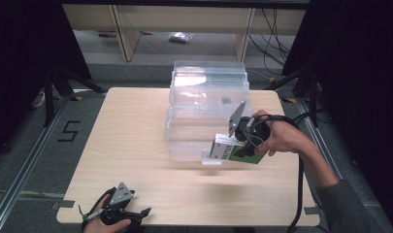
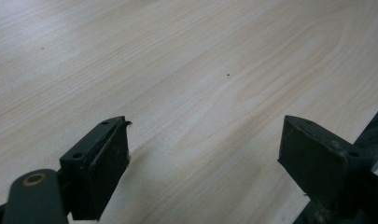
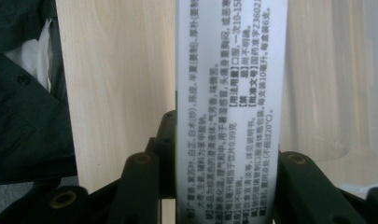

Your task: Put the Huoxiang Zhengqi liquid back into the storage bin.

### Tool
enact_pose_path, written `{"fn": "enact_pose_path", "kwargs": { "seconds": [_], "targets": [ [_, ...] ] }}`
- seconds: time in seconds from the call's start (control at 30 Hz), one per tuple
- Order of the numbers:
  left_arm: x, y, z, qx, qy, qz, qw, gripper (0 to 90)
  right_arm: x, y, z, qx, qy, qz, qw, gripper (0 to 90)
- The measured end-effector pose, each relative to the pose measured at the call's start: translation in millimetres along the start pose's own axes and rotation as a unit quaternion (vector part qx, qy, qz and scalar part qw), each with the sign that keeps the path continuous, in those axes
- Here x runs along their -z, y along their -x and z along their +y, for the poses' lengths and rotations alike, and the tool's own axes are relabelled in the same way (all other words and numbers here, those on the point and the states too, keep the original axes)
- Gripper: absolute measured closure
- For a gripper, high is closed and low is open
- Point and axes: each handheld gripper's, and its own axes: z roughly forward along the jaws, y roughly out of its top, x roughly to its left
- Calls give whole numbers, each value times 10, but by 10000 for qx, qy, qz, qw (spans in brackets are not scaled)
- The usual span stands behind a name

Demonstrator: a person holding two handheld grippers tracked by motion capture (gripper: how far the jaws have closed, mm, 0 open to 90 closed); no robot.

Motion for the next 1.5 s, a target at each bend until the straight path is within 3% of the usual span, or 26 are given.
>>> {"fn": "enact_pose_path", "kwargs": {
  "seconds": [0.03,0.13,0.23,0.3,0.33,0.57,0.63,0.77,0.87,0.97,1.1,1.17,1.2,1.23,1.27,1.37,1.4,1.43,1.5],
  "targets": [
    [1,7,1,31,39,6,10000,155,0,35,11,88,50,6,9999,650],
    [4,6,-1,13,18,-8,10000,154,11,101,32,-7,35,-15,10000,649],
    [8,5,0,12,22,-14,10000,154,9,169,45,86,88,-9,9999,650],
    [10,7,-2,12,24,-31,10000,155,16,231,65,-93,60,14,9999,650],
    [10,0,-7,11,3,-16,10000,155,10,274,72,17,68,1,10000,650],
    [0,5,-8,34,1,-24,10000,155,4,487,59,-113,46,-125,9998,650],
    [0,-1,-6,-11,7,-49,10000,154,-22,552,46,-158,65,-103,9998,650],
    [-11,0,-13,76,40,-25,10000,154,-120,693,35,53,22,-102,9999,650],
    [-14,8,-15,97,3,-54,9999,154,-217,785,32,-167,-53,-54,9998,650],
    [-8,5,-15,82,12,-45,10000,155,-303,872,43,-57,-10,-7,10000,650],
    [-4,-2,-22,62,9,-24,10000,155,-377,917,42,-111,-174,-19,9998,650],
    [-1,1,-22,69,26,-42,10000,155,-441,969,35,4,-186,-17,9998,650],
    [4,3,-20,67,4,-42,10000,155,-460,947,32,-218,-166,64,9996,650],
    [-1,-2,-22,46,4,-35,10000,155,-489,989,23,-42,-180,30,9998,650],
    [-1,6,-24,86,40,-62,9999,155,-536,1006,10,-86,-305,-2,9995,650],
    [-2,0,-25,52,8,-34,10000,155,-589,1035,10,69,-288,-4,9996,650],
    [-2,-1,-26,53,-1,-32,10000,154,-607,1011,8,-123,-409,17,9991,650],
    [-2,-2,-27,54,1,-31,10000,154,-618,1003,10,-157,-454,26,9988,650],
    [7,3,-25,56,-5,-51,10000,154,-661,1013,12,-60,-433,90,9990,650]
  ]
}}
